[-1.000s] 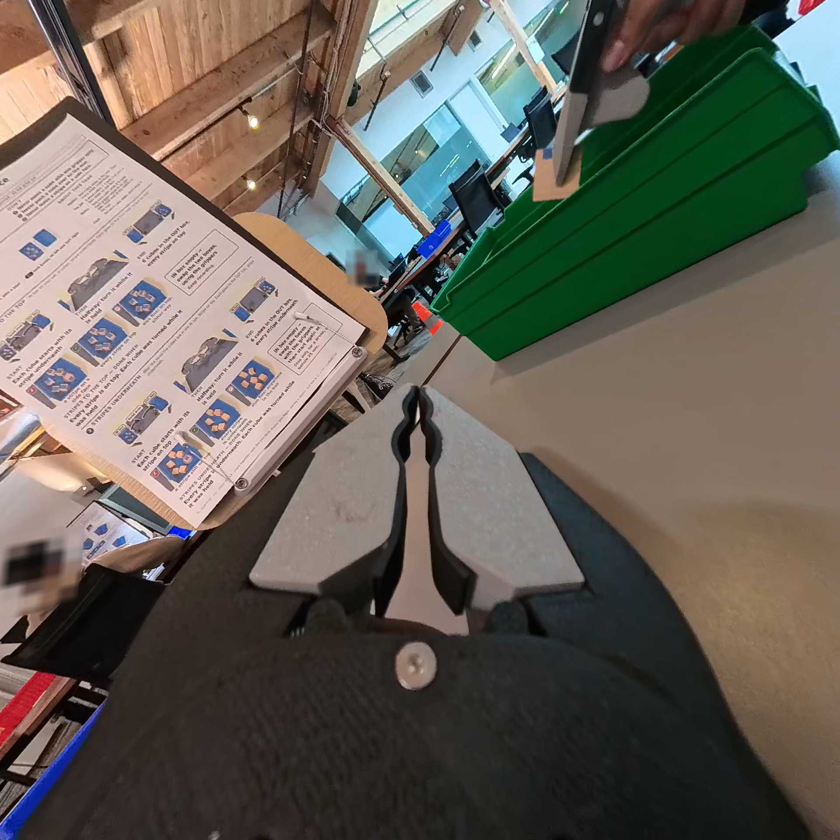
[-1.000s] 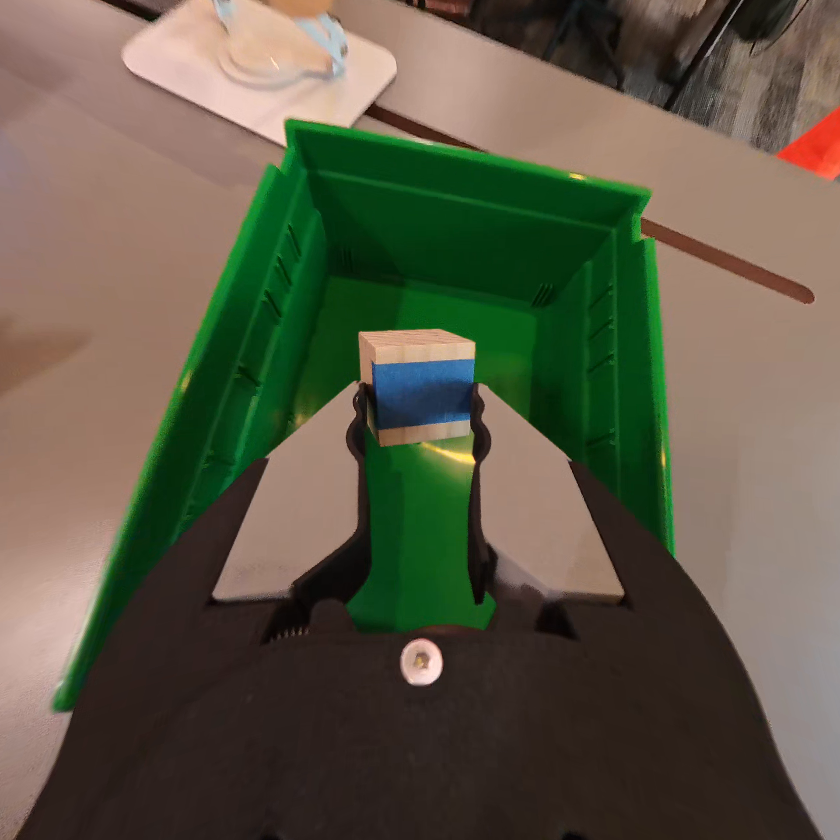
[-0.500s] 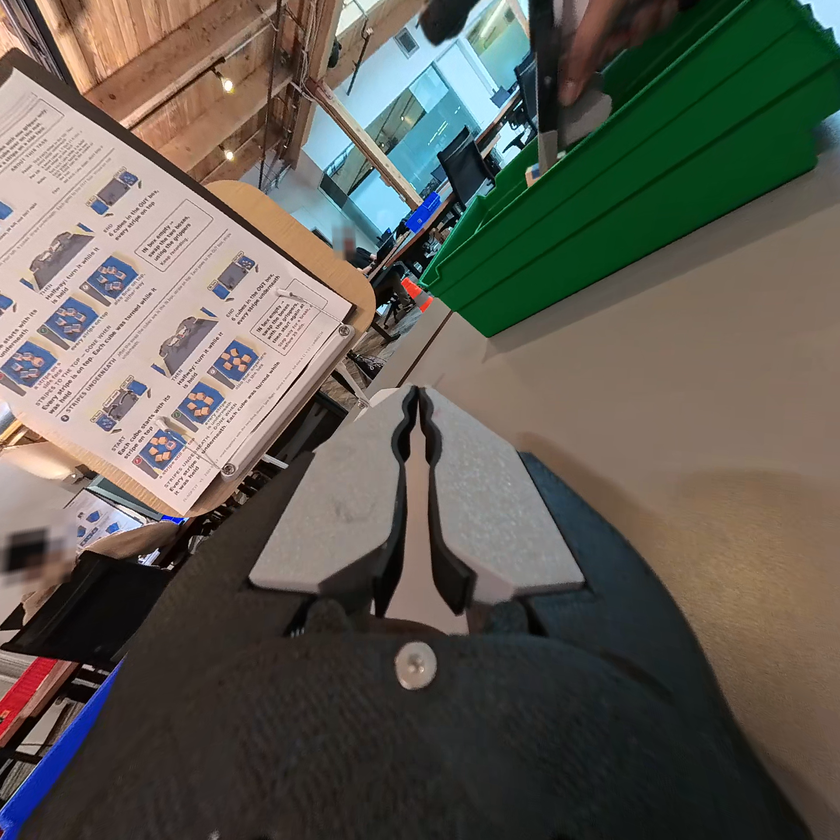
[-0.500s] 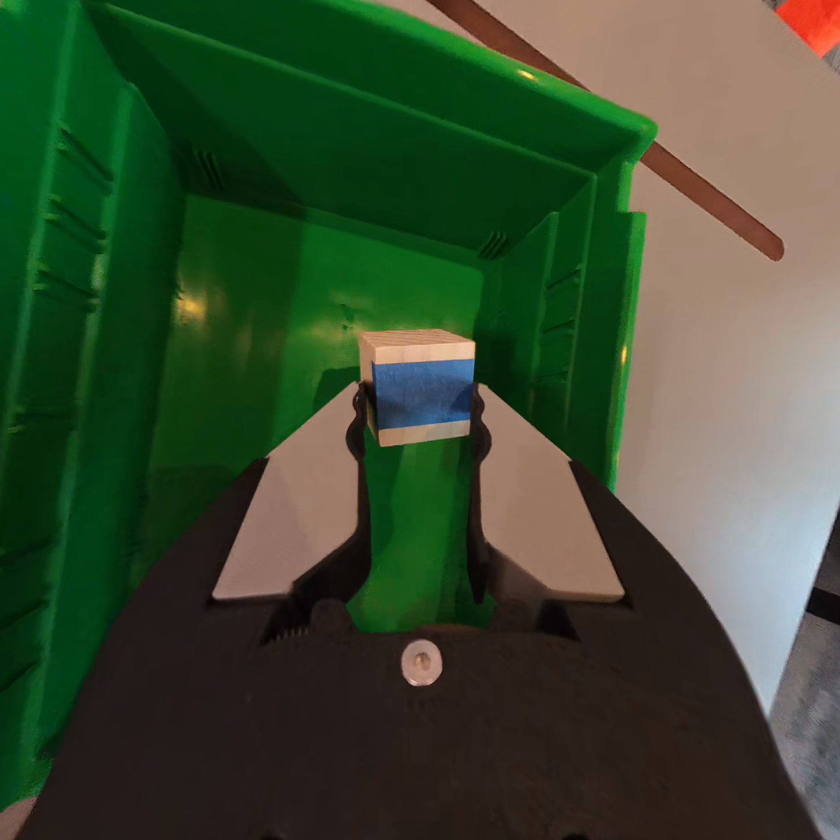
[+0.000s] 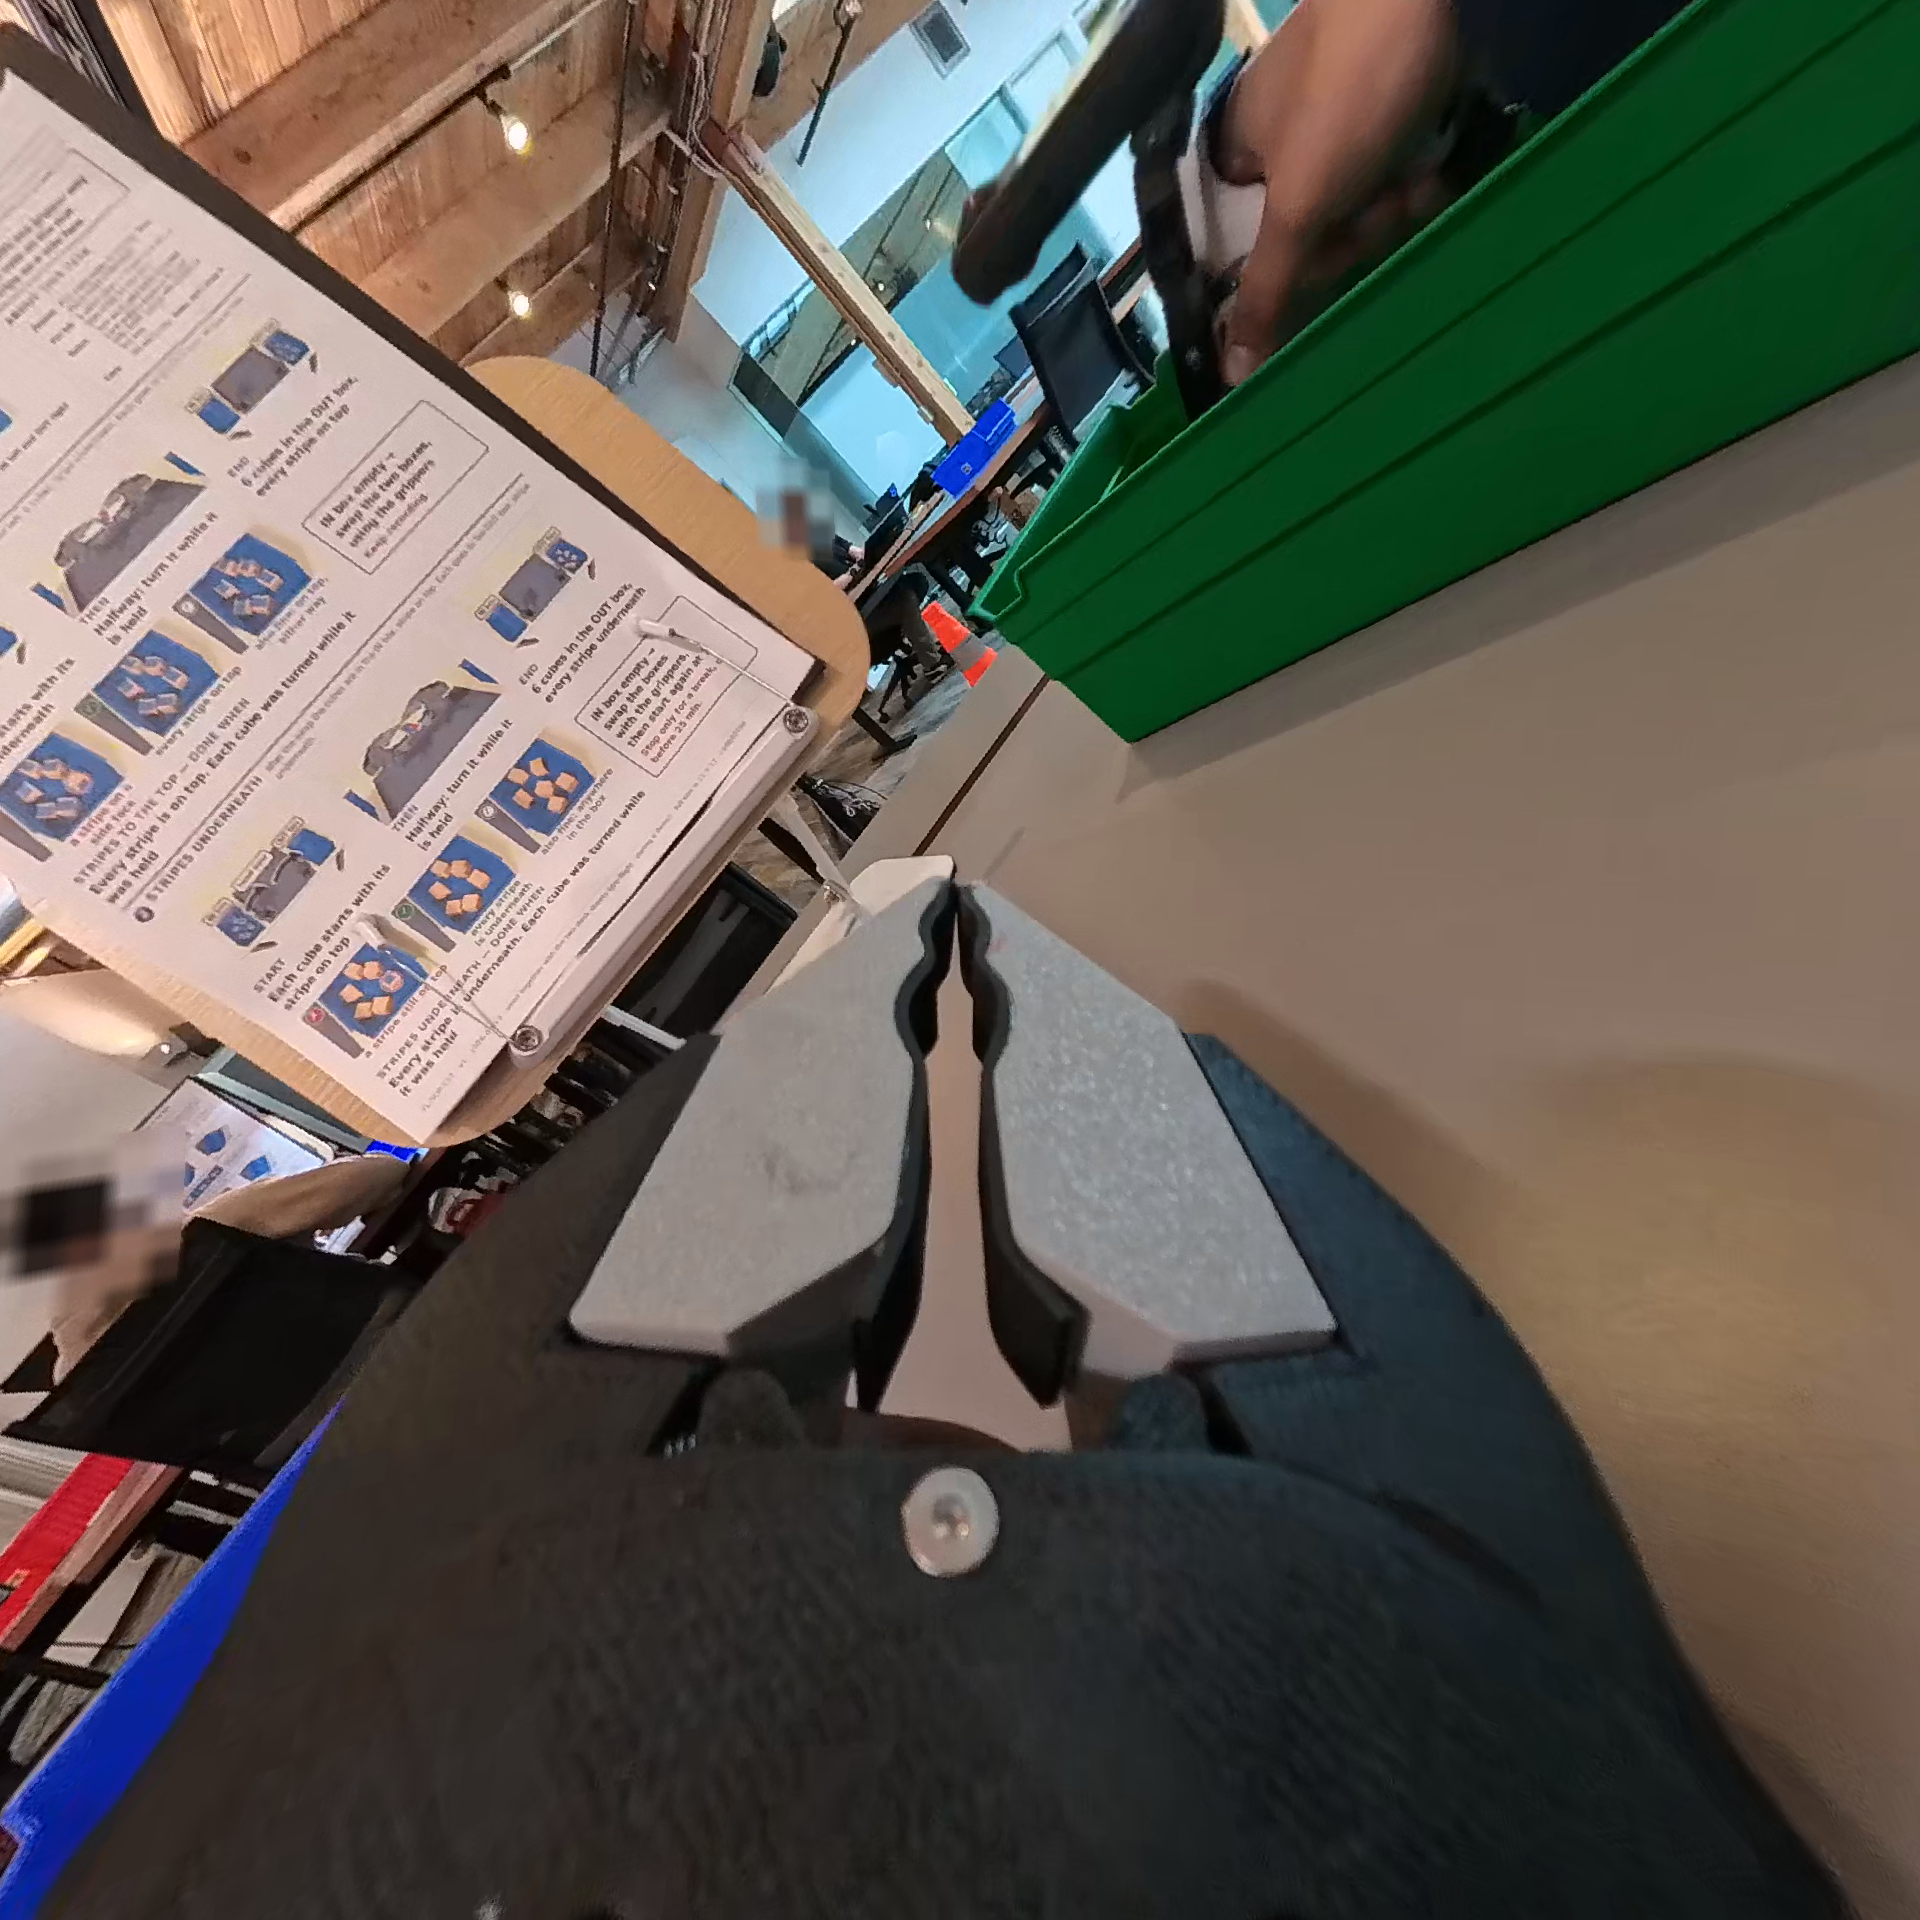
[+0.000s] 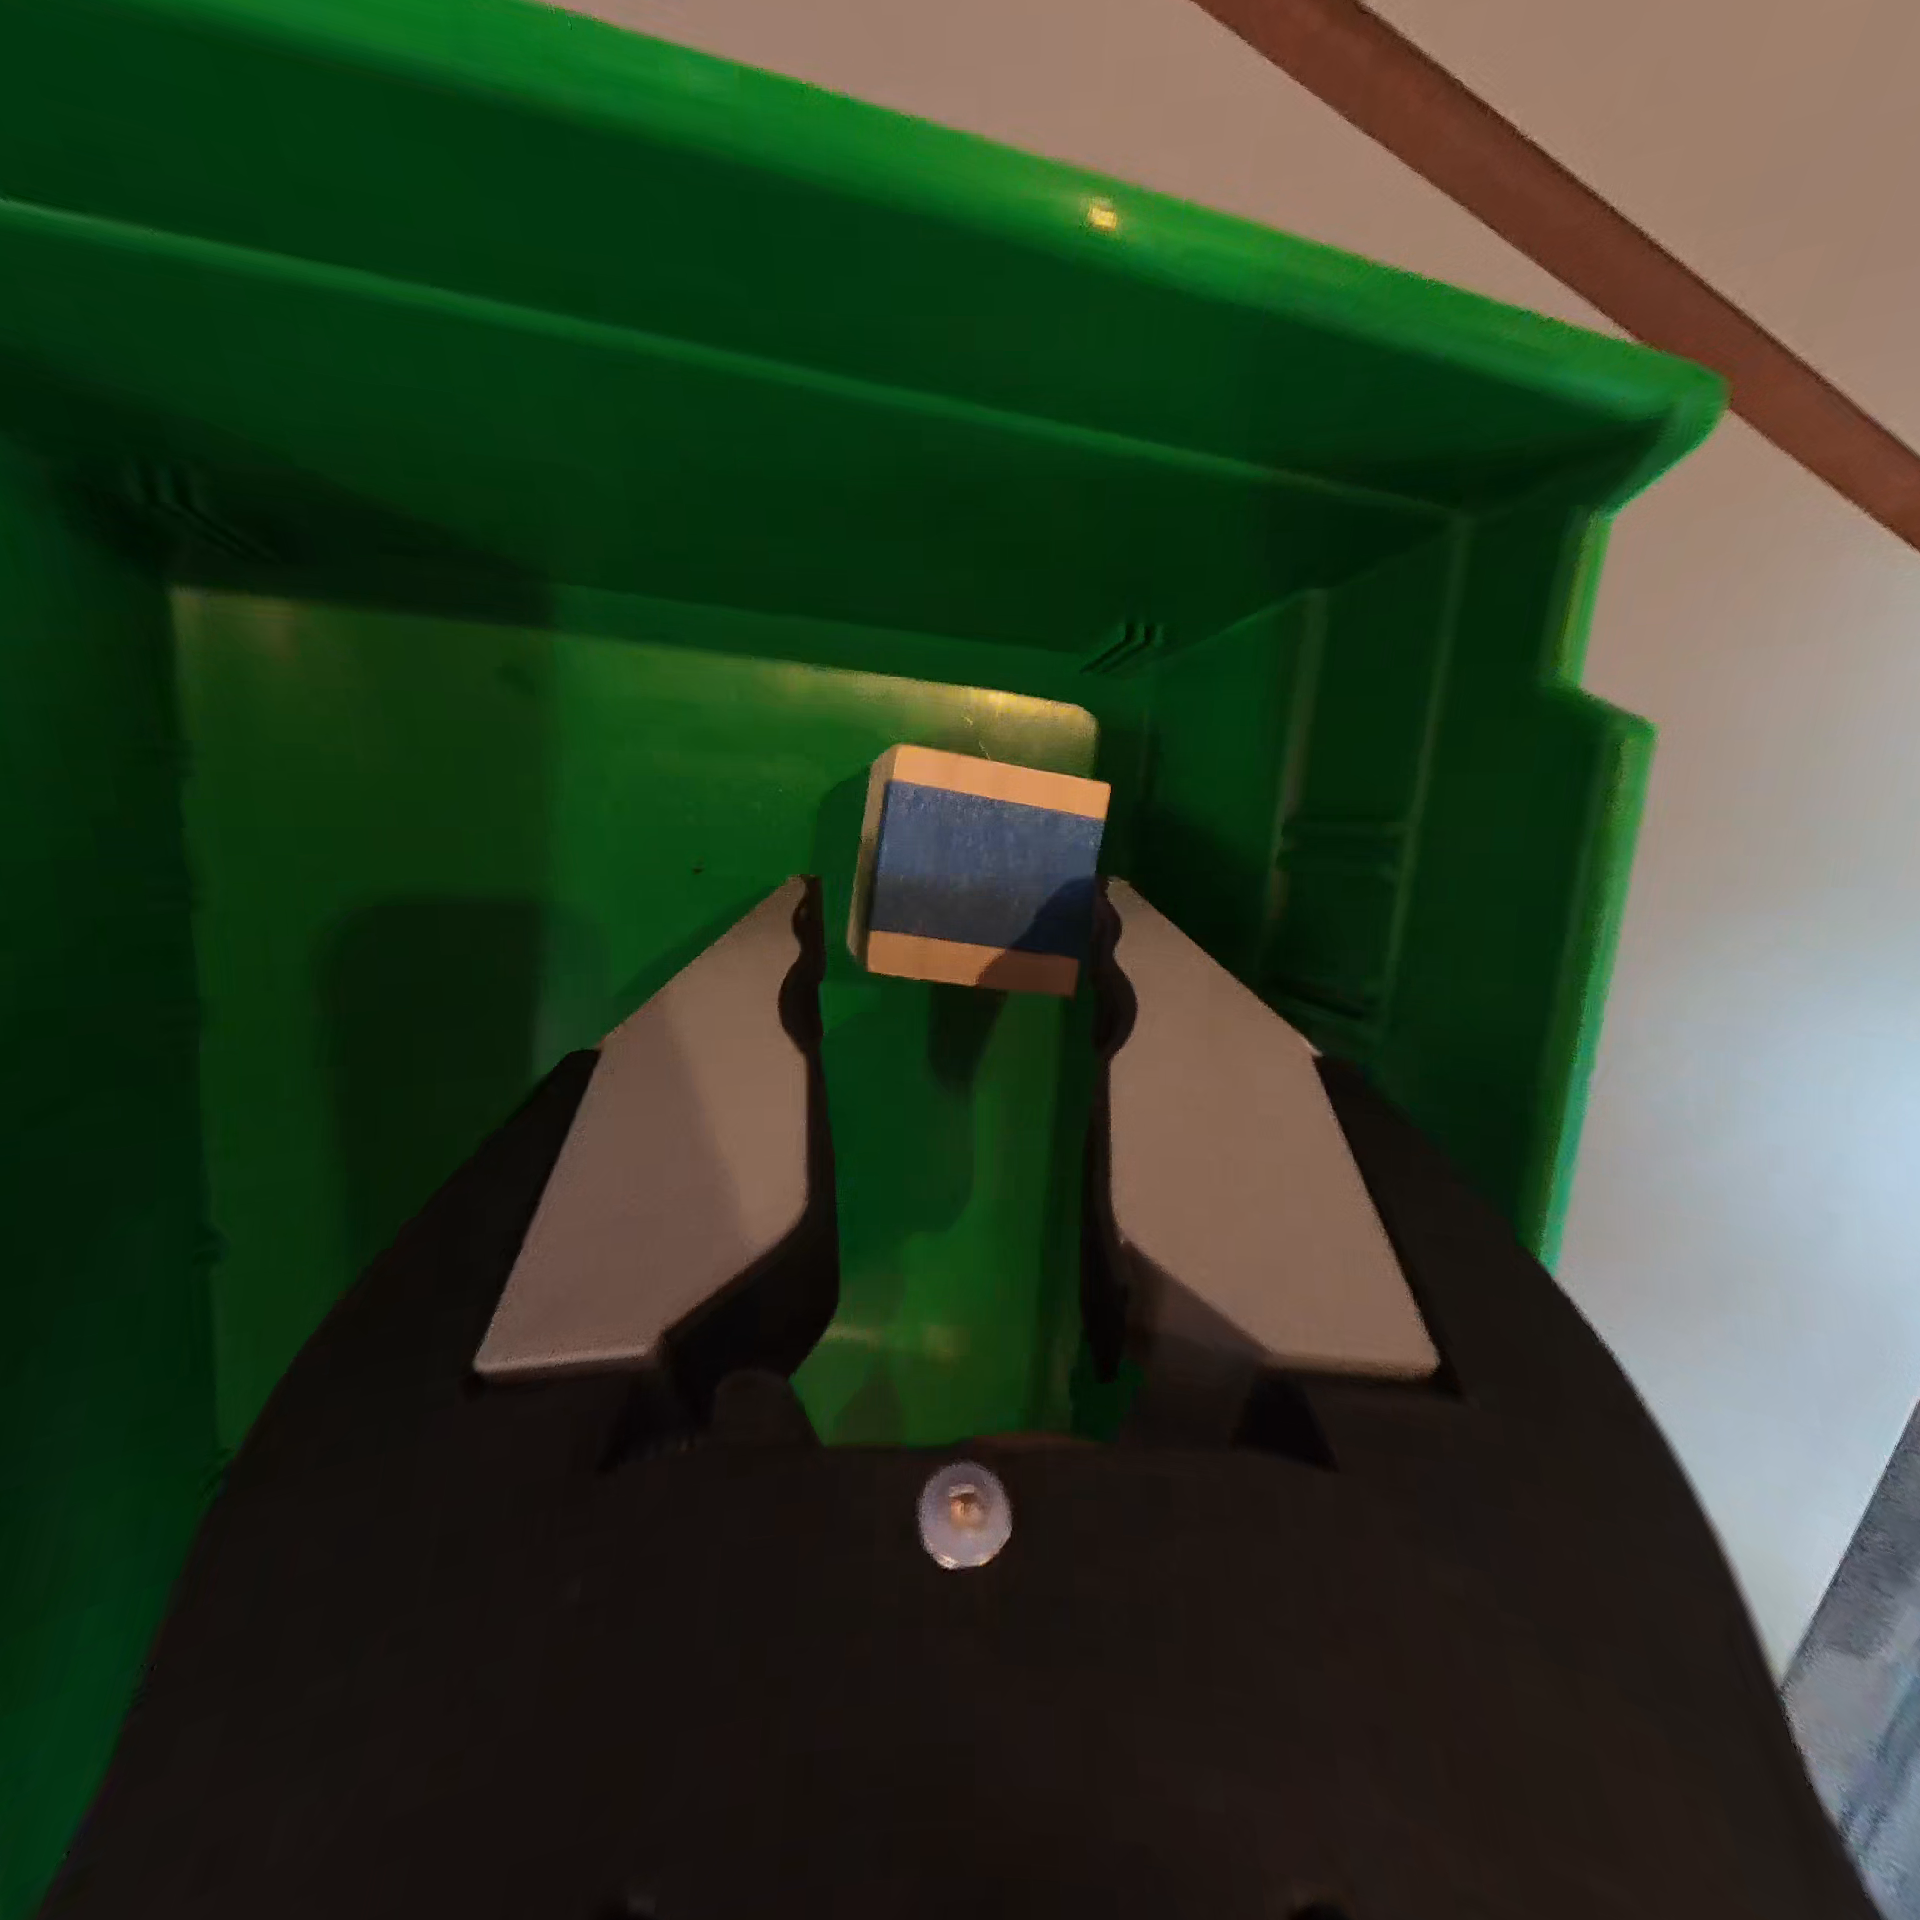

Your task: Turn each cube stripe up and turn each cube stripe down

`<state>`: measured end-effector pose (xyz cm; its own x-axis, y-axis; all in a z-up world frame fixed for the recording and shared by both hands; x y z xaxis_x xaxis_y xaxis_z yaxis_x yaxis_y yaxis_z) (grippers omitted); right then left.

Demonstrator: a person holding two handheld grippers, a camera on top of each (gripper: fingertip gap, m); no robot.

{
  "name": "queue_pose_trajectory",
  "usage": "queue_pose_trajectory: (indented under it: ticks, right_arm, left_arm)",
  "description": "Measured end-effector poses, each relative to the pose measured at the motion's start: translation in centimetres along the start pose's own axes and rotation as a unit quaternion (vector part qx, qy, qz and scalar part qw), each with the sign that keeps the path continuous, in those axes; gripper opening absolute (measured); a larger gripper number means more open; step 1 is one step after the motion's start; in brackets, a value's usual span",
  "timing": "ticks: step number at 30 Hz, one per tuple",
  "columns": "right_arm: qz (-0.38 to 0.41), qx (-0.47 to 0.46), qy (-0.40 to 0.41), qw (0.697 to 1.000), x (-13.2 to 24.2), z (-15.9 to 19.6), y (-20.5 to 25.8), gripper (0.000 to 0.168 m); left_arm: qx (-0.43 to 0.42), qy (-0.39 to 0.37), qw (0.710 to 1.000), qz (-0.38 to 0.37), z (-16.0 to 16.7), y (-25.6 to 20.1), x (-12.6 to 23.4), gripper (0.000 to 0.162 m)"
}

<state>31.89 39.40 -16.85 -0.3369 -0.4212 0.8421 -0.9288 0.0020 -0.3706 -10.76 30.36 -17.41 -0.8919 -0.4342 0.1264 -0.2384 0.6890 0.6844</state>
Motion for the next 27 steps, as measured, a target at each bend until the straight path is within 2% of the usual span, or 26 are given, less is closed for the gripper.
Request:
queue_pose_trajectory:
  ticks: [4,8,11,14,17,20,23,25,27]
  right_arm:
    - [0.007,-0.004,-0.063,0.998,3.5,-0.1,0.1,0.060]
    - [-0.037,-0.016,-0.178,0.983,9.9,0.1,2.5,0.067]
    - [-0.110,-0.019,-0.296,0.949,15.1,1.2,6.6,0.064]
    - [-0.220,-0.008,-0.360,0.906,17.7,2.4,12.3,0.063]
    - [-0.279,0.005,-0.374,0.884,17.5,2.8,17.6,0.059]
    - [-0.250,0.008,-0.406,0.879,15.5,2.4,20.8,0.057]
    - [-0.173,-0.012,-0.443,0.880,12.0,2.5,21.5,0.038]
    - [-0.207,-0.003,-0.404,0.891,10.9,2.6,21.8,0.046]
    - [-0.205,-0.007,-0.401,0.893,10.1,3.1,21.9,0.044]
  left_arm:
    - [0.035,0.009,0.999,0.008,0.3,0.3,-0.2,0.000]
    - [0.034,0.021,0.999,0.007,0.5,0.3,-0.3,0.000]
    - [0.031,0.024,0.999,0.008,0.5,0.2,-0.3,0.000]
    - [0.033,0.034,0.999,0.006,1.0,0.3,-0.4,0.000]
    - [0.039,0.042,0.998,-0.003,1.4,0.5,-0.4,0.000]
    - [0.038,0.051,0.998,-0.013,1.6,0.7,-0.5,0.000]
    - [0.038,0.058,0.997,-0.035,1.7,1.4,-0.2,0.000]
    - [0.046,0.057,0.996,-0.043,1.8,1.9,0.1,0.000]
    - [0.053,0.054,0.996,-0.049,1.8,2.1,0.3,0.000]
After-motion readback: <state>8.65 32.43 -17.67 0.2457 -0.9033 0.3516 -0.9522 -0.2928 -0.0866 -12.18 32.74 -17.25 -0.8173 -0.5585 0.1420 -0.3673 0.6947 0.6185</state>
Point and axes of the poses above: each gripper's, where its closed fingertips meet, x back along the fingers, z out of its underside, y = z × x across the jaws, the point moved 10 cm from there along x, back along the fingers, and after that the axes turned 10 degrees about z, right-handed, at the moved point
